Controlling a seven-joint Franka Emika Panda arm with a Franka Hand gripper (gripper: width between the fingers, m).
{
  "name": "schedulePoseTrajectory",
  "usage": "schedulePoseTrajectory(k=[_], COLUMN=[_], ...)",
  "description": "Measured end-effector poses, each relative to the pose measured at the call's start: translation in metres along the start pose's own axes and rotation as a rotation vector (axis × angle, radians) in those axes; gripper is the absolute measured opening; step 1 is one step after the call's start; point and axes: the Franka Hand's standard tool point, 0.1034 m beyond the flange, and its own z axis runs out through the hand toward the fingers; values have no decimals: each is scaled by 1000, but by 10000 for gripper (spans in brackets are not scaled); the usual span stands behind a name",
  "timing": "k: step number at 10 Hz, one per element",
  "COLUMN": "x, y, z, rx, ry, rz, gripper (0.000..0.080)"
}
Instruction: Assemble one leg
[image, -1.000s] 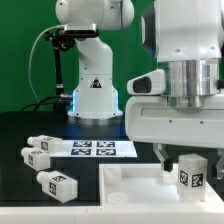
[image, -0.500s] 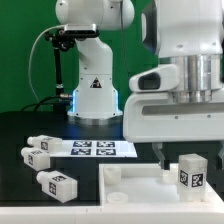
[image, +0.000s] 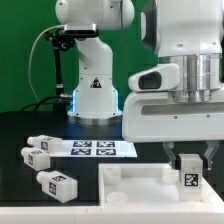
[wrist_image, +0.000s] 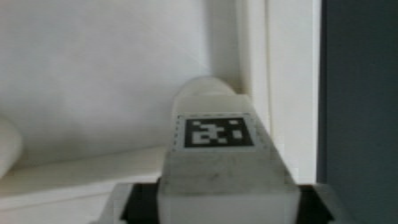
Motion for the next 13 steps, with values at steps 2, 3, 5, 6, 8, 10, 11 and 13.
schedulePoseTrajectory(k=[2, 3, 5, 6, 8, 10, 11, 13], x=[0, 0, 0, 0, 1, 2, 1, 1], y=[0, 0, -1, -3, -5, -1, -3, -3], z=[0, 0, 0, 1, 1, 1, 1, 1], rx=[0, 1, -16, -37, -65, -55, -56, -56], ry=[0, 0, -8, -21, -22, -30, -27, -25], rz=[146, 236, 564, 801, 1167, 1328, 1385, 1436], gripper=[284, 284, 284, 284, 285, 285, 285, 285])
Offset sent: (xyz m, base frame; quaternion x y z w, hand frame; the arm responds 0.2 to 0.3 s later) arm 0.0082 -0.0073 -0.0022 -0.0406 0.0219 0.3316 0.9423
